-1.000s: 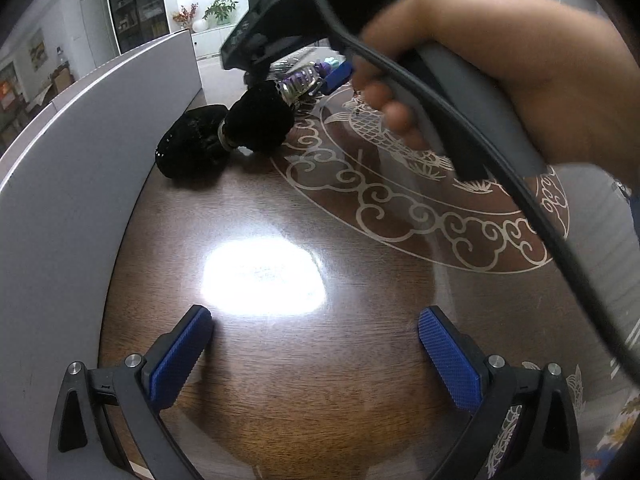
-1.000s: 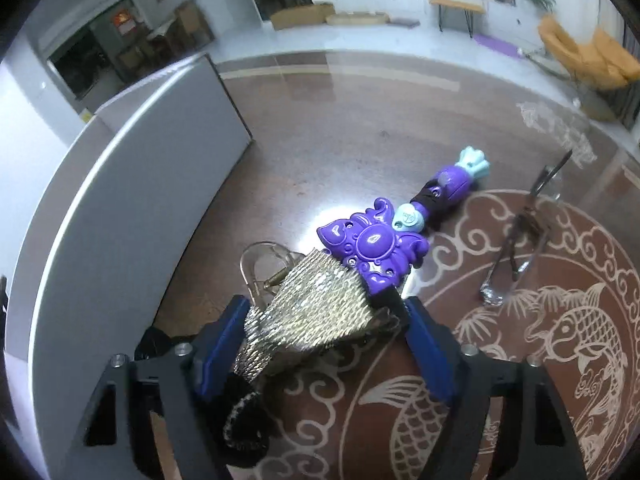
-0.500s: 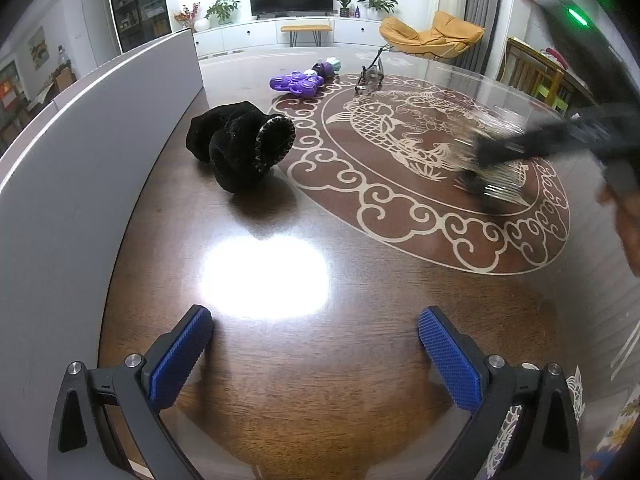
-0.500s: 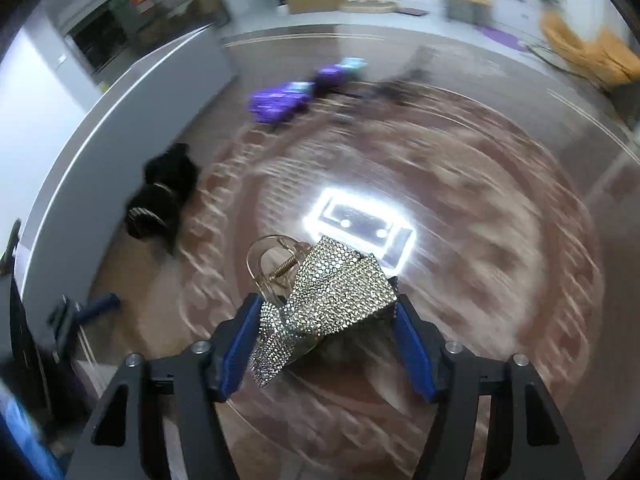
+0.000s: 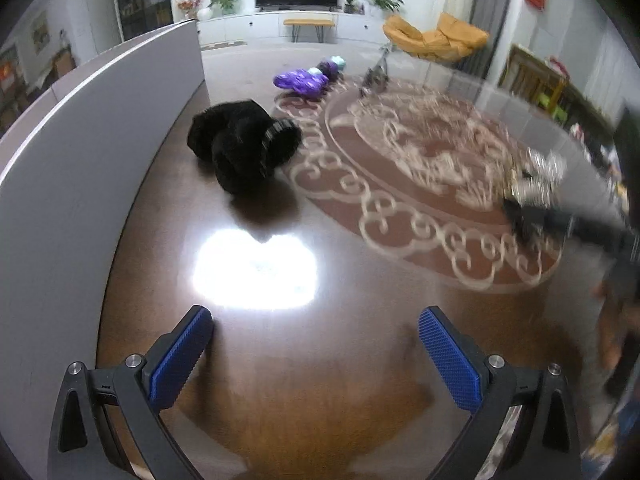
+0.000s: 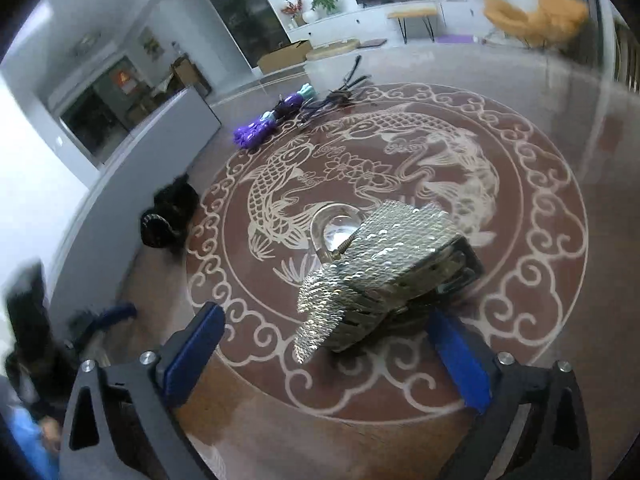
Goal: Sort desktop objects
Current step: 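Grasp the rhinestone bow clip with the right tool while the left tool grasps the black velvet hat, then carry the bow clip with the right tool and black hat with the left tool into the bin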
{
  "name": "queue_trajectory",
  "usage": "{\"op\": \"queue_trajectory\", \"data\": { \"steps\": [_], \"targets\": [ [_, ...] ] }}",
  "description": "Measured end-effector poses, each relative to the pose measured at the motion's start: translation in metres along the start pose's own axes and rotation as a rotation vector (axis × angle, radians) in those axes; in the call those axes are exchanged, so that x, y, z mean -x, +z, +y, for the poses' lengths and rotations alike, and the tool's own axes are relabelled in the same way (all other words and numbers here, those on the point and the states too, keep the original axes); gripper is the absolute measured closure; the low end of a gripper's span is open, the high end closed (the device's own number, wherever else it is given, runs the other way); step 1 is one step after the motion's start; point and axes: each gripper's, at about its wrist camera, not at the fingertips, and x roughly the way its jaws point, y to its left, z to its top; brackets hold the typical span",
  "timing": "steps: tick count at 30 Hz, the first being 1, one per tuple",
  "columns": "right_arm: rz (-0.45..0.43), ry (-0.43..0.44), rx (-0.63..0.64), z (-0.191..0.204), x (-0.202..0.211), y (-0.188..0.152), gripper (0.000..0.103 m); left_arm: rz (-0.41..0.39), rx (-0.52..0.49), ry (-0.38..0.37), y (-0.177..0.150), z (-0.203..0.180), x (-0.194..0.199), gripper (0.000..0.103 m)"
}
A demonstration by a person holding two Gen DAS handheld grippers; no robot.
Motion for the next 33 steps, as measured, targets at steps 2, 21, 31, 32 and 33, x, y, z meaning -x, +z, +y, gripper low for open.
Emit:
{"op": "queue_trajectory", "data": {
  "steps": [2, 21, 31, 32, 33],
  "targets": [
    [-0.018, -0.044, 0.042, 0.007, -0.001, -0.006, 0.0, -0.009, 0.043, 0.007, 0.014, 0.008, -0.004, 0.0],
    [-0.035, -0.194, 0.134, 0.018, -0.002, -0.028, 0.0, -0.002, -0.075, 0.012, 0.048, 0.008, -0.032, 0.065],
    [-0.115, -0.024, -0.264, -0.028, 0.031, -0.03, 0.0, -0.055, -0.084, -0.028, -0.012, 0.004, 0.007, 0.065],
    [-0.103, -0.049, -0.27, -0.023, 0.024, -0.023, 0.0, -0.059, -0.085, -0.027, -0.01, 0.005, 0.006, 0.065],
    [-0.096, -0.072, -0.267, -0.019, 0.018, -0.017, 0.0, -0.066, -0.092, -0.022, -0.012, 0.005, 0.006, 0.065]
  ]
}}
